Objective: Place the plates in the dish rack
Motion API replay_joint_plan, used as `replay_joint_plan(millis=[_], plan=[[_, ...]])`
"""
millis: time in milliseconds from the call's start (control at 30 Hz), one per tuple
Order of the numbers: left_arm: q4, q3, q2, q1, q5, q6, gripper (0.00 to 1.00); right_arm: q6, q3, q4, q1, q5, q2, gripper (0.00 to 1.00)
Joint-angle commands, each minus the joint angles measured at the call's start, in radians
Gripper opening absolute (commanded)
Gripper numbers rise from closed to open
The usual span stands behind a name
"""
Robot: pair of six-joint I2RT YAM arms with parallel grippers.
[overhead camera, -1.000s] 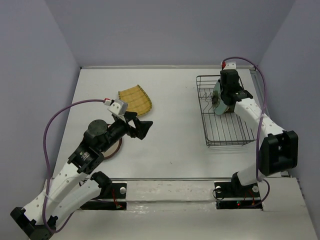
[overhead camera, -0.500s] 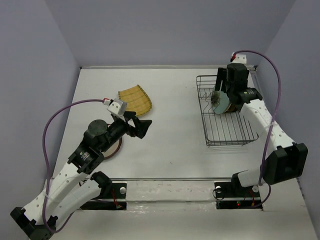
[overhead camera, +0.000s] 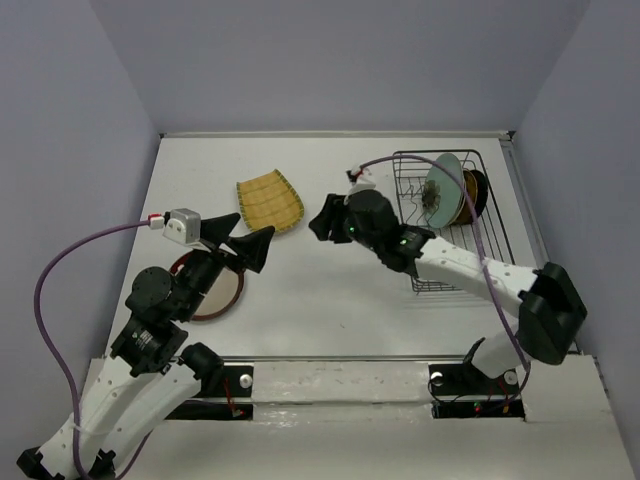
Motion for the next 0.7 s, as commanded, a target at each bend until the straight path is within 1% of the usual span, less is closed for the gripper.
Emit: replay_joint_plan(millis=[0, 33, 133, 167, 300, 367, 500, 667], plan=[[0.060, 0.010, 0.004, 0.005, -0.047, 0.001, 0.99, 0.131, 0.091, 0.209, 0.146, -0.014, 0.165, 0.51], [0.061, 0.006, 0.003, 0.005, -0.043, 0.000, 0.99, 0.140, 0.111, 0.220, 0.183, -0.025, 0.250, 0.50], [0.063, -0.001, -0.011, 0.005, -0.040, 0.001, 0.99, 0.185, 0.183, 0.252, 0.238, -0.045, 0.364, 0.49], [0.069, -0.005, -0.014, 0.005, -0.049, 0.003, 0.99, 0.209, 0.197, 0.281, 0.249, -0.063, 0.431, 0.50], [0.087, -0.031, -0.025, 0.005, -0.050, 0.013, 0.99, 0.260, 0.281, 0.309, 0.295, -0.082, 0.574, 0.60], [0.087, -0.037, -0.019, 0.005, -0.041, 0.016, 0.99, 0.278, 0.319, 0.323, 0.304, -0.087, 0.619, 0.62], [0.080, -0.044, -0.027, 0.005, -0.030, 0.017, 0.99, 0.318, 0.387, 0.334, 0.304, -0.102, 0.738, 0.61], [0.080, -0.051, -0.042, 0.006, -0.017, 0.016, 0.99, 0.340, 0.470, 0.308, 0.304, -0.126, 0.848, 0.55]])
